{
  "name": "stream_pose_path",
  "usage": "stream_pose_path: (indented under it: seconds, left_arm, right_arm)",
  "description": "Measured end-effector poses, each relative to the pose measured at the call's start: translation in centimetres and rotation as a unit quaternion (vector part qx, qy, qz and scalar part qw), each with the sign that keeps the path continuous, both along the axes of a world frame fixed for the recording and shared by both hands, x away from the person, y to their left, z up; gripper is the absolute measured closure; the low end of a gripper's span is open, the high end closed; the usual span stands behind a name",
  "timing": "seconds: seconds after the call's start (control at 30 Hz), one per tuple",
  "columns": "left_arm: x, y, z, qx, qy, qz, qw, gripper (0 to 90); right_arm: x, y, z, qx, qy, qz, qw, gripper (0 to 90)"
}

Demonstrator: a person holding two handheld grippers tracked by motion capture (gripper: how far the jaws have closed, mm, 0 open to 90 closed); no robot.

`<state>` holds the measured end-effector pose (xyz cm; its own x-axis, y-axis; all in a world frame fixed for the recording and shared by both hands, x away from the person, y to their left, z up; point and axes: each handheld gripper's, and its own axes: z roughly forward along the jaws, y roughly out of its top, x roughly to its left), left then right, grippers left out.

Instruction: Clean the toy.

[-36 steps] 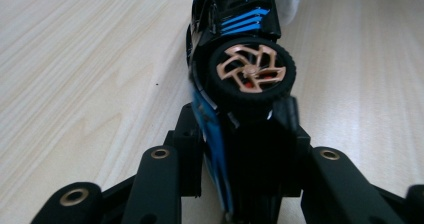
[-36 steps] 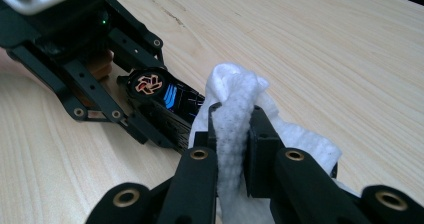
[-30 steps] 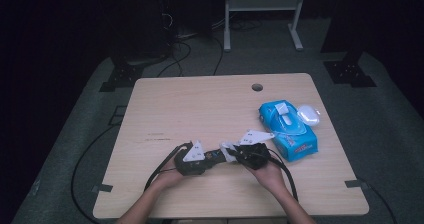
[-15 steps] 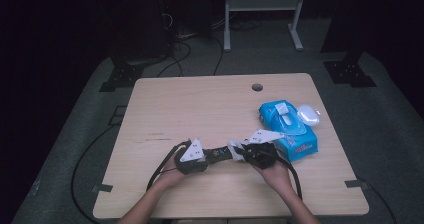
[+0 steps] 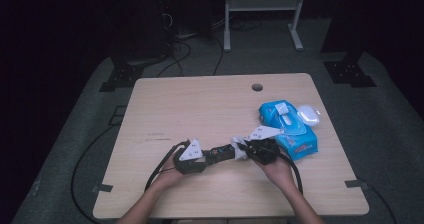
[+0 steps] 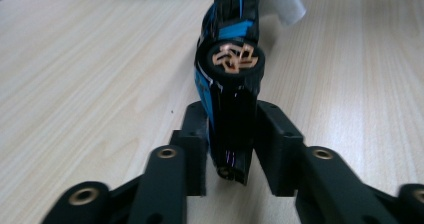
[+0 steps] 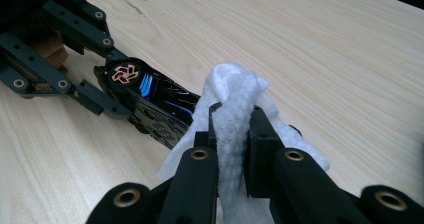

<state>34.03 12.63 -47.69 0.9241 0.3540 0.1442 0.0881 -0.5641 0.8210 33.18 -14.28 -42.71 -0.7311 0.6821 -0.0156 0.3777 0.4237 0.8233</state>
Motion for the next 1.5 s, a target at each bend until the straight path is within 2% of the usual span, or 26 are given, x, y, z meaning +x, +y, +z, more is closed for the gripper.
stream_pose_path:
  seconds: [0.17, 0.3, 0.37, 0.43, 0.53, 0.6, 0.7, 0.8, 0.9, 1.07, 1.2, 1.5]
  left_arm:
    - [0.3, -0.7, -0.3, 0.019, 0.007, 0.000, 0.9998, 59.7]
    - [0.2, -0.9, -0.3, 0.015, -0.002, -0.006, 0.9999, 66.4]
    - [0.2, -0.9, -0.3, 0.015, -0.002, -0.006, 0.9999, 66.8]
    - [0.2, -0.9, -0.3, 0.016, -0.004, -0.007, 0.9998, 66.8]
    - [0.2, -0.7, -0.3, 0.016, -0.005, -0.006, 0.9998, 66.9]
    - [0.3, -0.5, -0.3, 0.017, -0.005, -0.004, 0.9998, 67.1]
    - [0.5, -0.1, -0.3, 0.014, -0.003, -0.001, 0.9999, 67.1]
    - [0.7, 0.0, -0.3, 0.017, -0.004, 0.000, 0.9999, 66.7]
    - [0.7, 0.1, 0.1, 0.008, 0.001, 0.004, 1.0000, 60.3]
    - [0.1, 0.6, 1.0, -0.005, 0.016, -0.013, 0.9998, 45.4]
    - [-0.2, 0.8, 1.4, -0.019, 0.029, -0.022, 0.9992, 41.5]
    - [-0.4, 0.5, 0.8, 0.009, 0.039, -0.031, 0.9987, 37.4]
  right_arm:
    - [0.0, -0.2, 0.0, 0.007, 0.007, 0.002, 0.9999, 83.6]
    - [-0.1, -0.3, -0.1, 0.014, 0.013, 0.003, 0.9998, 83.6]
    - [-0.1, 0.1, -0.1, 0.028, 0.020, 0.014, 0.9993, 83.6]
    - [-0.1, 0.9, -0.2, 0.048, 0.034, 0.038, 0.9976, 83.5]
    - [-0.2, 2.3, -0.2, 0.034, 0.026, 0.054, 0.9976, 83.4]
    - [0.1, 2.1, 0.0, 0.035, 0.023, 0.046, 0.9981, 83.4]
    - [0.6, 0.6, 0.1, 0.030, 0.022, 0.019, 0.9991, 83.4]
    - [0.8, -0.6, -0.3, 0.048, 0.039, 0.010, 0.9980, 83.5]
    - [0.4, -0.4, -0.4, 0.044, 0.034, 0.011, 0.9984, 83.5]
    - [-0.2, -0.5, -0.4, 0.042, 0.035, 0.018, 0.9983, 83.5]
    - [-1.1, -0.7, -0.5, 0.039, 0.035, 0.027, 0.9982, 83.4]
    - [-2.4, -0.9, -1.3, 0.032, 0.043, 0.043, 0.9976, 83.3]
